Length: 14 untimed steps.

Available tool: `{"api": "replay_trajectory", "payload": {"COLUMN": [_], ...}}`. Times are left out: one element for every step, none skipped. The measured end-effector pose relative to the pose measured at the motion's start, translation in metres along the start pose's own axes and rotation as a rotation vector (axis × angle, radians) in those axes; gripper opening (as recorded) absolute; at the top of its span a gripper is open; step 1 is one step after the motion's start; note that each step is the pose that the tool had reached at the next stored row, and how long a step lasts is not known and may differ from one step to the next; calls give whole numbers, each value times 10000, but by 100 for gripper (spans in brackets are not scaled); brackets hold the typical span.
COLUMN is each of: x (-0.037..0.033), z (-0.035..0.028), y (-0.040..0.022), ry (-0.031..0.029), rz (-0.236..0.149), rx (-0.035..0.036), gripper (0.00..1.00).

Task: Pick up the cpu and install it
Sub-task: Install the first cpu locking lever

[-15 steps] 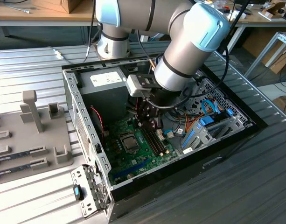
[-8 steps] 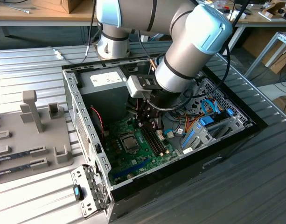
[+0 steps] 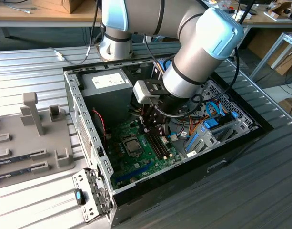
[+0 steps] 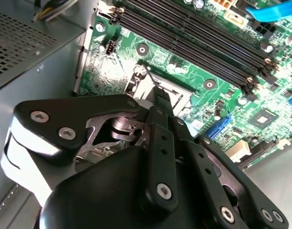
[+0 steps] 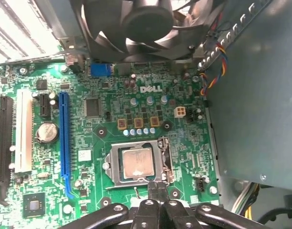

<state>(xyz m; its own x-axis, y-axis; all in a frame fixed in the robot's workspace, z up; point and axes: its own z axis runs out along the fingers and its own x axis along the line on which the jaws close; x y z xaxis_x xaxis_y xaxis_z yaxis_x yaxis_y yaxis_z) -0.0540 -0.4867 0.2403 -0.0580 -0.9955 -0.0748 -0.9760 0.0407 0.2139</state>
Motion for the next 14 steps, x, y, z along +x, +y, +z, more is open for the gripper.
{"api": "replay_trajectory", "payload": {"x": [12, 26, 33, 40, 51, 58, 71, 86, 92, 96, 98, 98, 99, 99], "z": [-1, -1, 0, 0, 0, 0, 2, 5, 8, 12, 13, 18, 23, 30], "y": [0, -1, -2, -3, -4, -5, -8, -11, -12, -15, -18, -25, -36, -47], "ry": [5, 16, 20, 25, 29, 32, 39, 51, 65, 95, 199, 357, 571, 689], "rz": [2, 4, 5, 6, 6, 7, 9, 12, 16, 23, 46, 79, 126, 152], "rx": [1, 0, 0, -1, -2, -4, -7, -13, -15, -14, -14, -9, -3, -1], "gripper": [11, 11, 11, 11, 11, 11, 11, 11, 11, 11, 11, 11, 11, 11]}}
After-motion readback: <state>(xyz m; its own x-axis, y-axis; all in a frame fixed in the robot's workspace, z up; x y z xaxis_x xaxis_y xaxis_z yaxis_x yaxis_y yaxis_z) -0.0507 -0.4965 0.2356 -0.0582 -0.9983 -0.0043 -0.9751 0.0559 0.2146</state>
